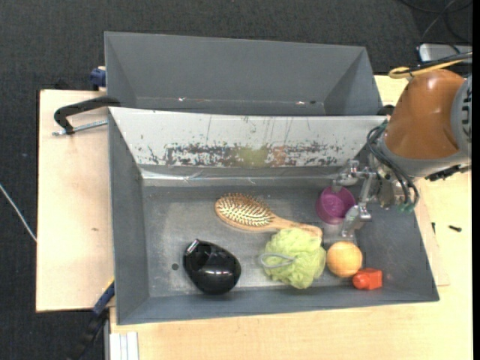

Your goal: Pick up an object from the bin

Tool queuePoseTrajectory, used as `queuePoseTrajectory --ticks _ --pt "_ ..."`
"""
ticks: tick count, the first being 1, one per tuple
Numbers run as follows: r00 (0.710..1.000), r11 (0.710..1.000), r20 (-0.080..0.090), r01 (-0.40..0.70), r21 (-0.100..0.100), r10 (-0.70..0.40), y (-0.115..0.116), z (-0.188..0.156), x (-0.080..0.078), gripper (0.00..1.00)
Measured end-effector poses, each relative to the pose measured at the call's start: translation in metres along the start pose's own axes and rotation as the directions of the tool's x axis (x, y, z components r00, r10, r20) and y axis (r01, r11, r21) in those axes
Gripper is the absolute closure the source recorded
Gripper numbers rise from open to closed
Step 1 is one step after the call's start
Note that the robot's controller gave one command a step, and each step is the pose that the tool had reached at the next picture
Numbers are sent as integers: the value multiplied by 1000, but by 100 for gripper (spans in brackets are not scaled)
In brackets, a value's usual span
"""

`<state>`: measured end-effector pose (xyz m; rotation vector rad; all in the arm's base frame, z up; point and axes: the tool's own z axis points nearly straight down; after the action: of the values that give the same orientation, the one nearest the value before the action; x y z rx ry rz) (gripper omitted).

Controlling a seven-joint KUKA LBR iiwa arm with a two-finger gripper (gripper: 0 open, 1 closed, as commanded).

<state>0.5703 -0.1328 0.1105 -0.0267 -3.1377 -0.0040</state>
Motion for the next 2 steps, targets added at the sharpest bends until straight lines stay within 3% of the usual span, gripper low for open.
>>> queuePoseTrajectory --ticks 1,2 --pt "998 998 10 -70 1 70 -5 7 -9 0" --pt "979 979 11 -206 0 206 -2 33 -1 0"
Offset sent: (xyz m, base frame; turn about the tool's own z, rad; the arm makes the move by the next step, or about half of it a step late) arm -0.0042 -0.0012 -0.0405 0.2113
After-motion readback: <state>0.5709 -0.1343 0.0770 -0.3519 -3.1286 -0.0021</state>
